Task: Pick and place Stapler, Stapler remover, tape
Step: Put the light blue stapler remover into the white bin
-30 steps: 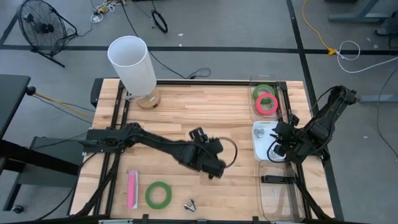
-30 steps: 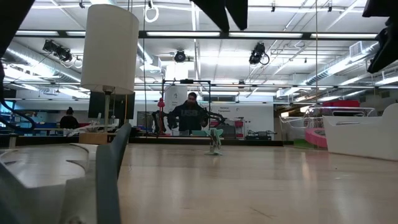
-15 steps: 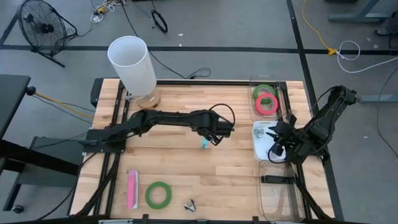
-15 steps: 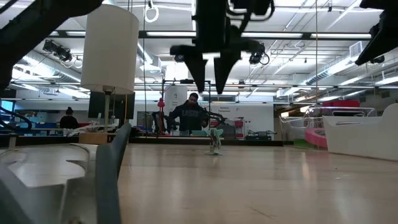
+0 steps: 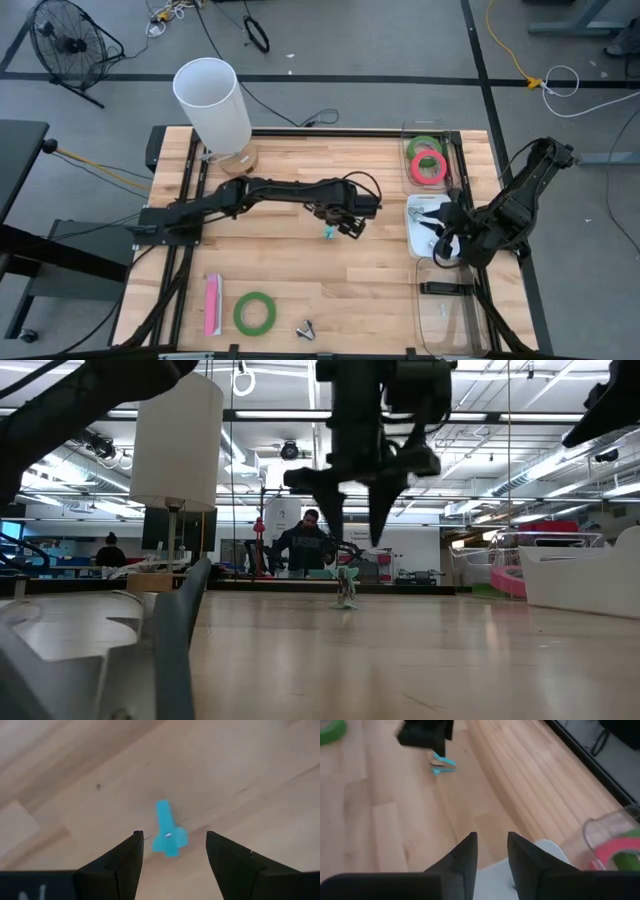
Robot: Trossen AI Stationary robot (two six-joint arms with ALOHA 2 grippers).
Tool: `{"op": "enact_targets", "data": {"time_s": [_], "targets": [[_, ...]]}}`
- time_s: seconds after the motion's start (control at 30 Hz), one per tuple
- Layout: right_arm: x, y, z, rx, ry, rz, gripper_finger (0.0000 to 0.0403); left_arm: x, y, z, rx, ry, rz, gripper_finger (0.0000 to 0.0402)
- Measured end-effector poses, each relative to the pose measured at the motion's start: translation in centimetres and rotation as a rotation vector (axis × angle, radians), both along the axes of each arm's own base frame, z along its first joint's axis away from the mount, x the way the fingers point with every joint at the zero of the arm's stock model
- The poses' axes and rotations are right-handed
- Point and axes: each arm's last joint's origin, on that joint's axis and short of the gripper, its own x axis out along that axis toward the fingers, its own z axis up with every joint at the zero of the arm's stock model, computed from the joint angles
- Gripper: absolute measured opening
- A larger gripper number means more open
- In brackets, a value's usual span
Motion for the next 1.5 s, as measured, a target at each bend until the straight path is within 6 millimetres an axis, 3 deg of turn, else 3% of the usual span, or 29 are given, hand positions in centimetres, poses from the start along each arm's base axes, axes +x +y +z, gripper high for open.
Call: {"op": "enact_targets", "data": {"time_s": [0.3,0.43,0.6,0.73,1.0,1.2,1.37,1.5], "targets": [[0.7,0.8,0.5,0.008,-0.052,0.078,0.0107,0.8,-0.2,-4.4,-0.071,0.091,-0.006,0.0218],[0.8,0.8,0.5,0.004,-0.054,0.088,0.0107,1.0,-0.4,-5.4,-0.125,0.111,-0.031,0.0216],[0.8,0.8,0.5,0.004,-0.055,0.088,0.0107,1.0,-0.8,-5.5,-0.147,0.114,-0.082,0.0181],[0.8,0.8,0.5,0.004,-0.055,0.088,0.0107,0.8,-0.8,-5.2,-0.176,0.122,-0.126,0.0102],[0.8,0.8,0.5,0.005,-0.056,0.088,0.0107,0.7,-1.0,-5.2,-0.153,0.128,-0.214,0.0095],[0.8,0.9,0.5,0.021,-0.057,0.09,0.0107,0.3,-1.2,-3.6,-0.109,0.12,-0.247,0.0095],[1.0,1.1,0.6,0.039,-0.076,0.092,0.0107,0.0,-2.4,-0.6,-0.08,0.038,-0.312,0.0095],[1.3,1.4,0.9,0.055,-0.109,0.111,0.0107,-0.5,-4.1,2.9,-0.023,-0.079,-0.406,0.0095]]}}
